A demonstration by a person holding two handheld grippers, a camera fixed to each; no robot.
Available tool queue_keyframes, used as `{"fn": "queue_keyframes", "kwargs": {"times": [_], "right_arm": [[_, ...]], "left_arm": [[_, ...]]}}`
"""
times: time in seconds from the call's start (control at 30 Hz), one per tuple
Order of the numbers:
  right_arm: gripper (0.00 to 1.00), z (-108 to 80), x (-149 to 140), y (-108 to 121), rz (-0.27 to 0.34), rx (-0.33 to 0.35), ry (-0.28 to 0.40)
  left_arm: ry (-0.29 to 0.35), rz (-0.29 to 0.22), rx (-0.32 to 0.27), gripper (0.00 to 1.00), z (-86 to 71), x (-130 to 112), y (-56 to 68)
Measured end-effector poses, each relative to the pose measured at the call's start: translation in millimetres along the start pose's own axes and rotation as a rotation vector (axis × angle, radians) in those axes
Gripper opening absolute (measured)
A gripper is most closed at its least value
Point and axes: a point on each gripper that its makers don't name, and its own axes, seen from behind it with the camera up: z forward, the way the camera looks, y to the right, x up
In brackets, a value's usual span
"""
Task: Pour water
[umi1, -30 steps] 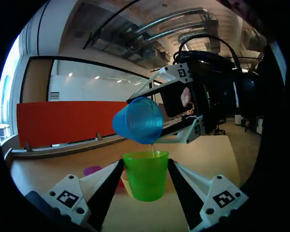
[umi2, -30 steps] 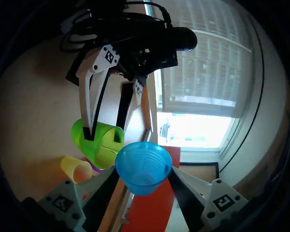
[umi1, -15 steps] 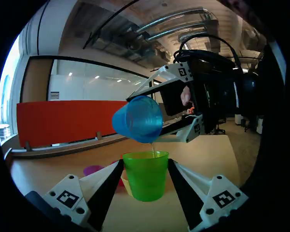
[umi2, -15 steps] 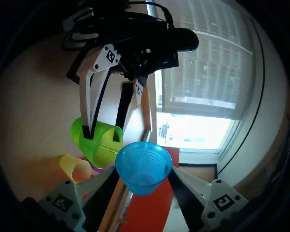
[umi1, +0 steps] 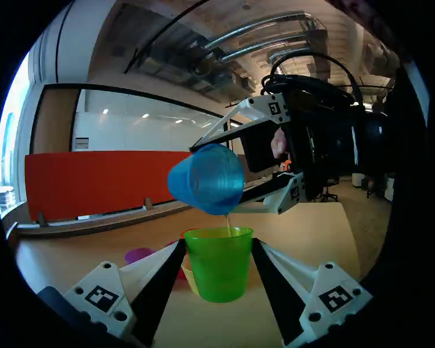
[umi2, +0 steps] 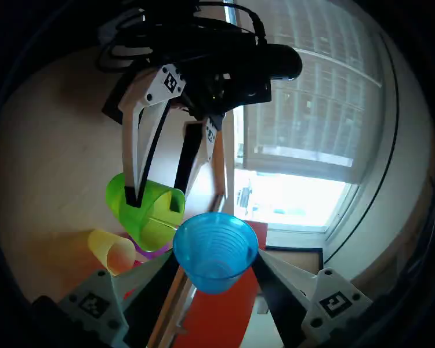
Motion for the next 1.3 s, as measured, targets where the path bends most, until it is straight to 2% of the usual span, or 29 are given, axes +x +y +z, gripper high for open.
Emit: {"fn": "queue_keyframes", "kwargs": {"times": [0.6,0.7,0.8,0.9,1.0,1.1,1.2,1.3], "right_arm": [[0.89,-7.1,14.9,-5.5,-0.026,-0.008,0.004],[0.89,-10.4,20.5,-8.2,-0.019,-0.006,0.004],[0.89,-14.0,25.5,-12.1,0.023,-0.006,-0.001],[0.89,-18.1,21.1,-17.5,0.138,-0.013,-0.033],[0.89,-25.3,7.4,-34.2,0.335,0.002,-0.080],[0.89,-36.5,-1.6,-52.8,0.508,0.017,-0.096],[0.89,-49.8,-5.3,-68.4,0.615,0.015,-0.105],[0.89,-58.1,-7.5,-86.0,0.680,0.017,-0.121]], "left_arm": [[0.001,0.000,0.001,0.83,-1.6,0.3,-0.5],[0.002,0.000,0.000,0.83,-1.7,0.3,-0.5],[0.002,-0.001,0.001,0.83,-1.8,-0.3,-0.8],[-0.002,-0.003,0.002,0.82,-2.1,-2.8,-1.5],[-0.011,-0.008,-0.001,0.82,-2.9,-7.2,-1.1],[-0.021,-0.015,-0.005,0.82,-4.8,-12.3,-0.2],[-0.038,-0.024,-0.011,0.82,-8.3,-21.2,1.2],[-0.070,-0.031,-0.019,0.82,-13.3,-36.7,2.1]]}}
